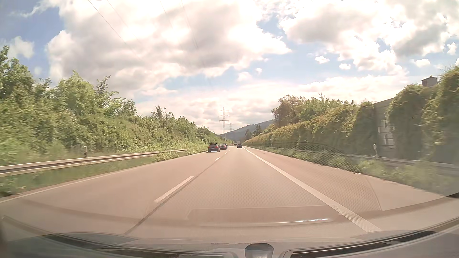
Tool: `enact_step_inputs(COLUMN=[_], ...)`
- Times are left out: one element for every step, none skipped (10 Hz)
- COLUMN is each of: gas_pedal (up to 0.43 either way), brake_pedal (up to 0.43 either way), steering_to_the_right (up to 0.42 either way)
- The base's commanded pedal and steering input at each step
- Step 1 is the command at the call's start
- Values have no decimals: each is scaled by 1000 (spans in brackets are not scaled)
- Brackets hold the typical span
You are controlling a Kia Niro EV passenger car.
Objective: Follow the waypoints while adhering to traffic rules and regulations
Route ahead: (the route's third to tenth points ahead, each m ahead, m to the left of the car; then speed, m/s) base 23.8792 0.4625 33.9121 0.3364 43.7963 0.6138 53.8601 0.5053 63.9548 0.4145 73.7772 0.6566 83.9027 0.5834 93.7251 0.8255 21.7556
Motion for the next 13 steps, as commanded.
enact_step_inputs(gas_pedal=[138,138,138,138,138,138,138,138,138,150,150,150,150], brake_pedal=[0,0,0,0,0,0,0,0,0,0,0,0,0], steering_to_the_right=[0,0,0,0,0,0,0,0,0,0,0,0,0])
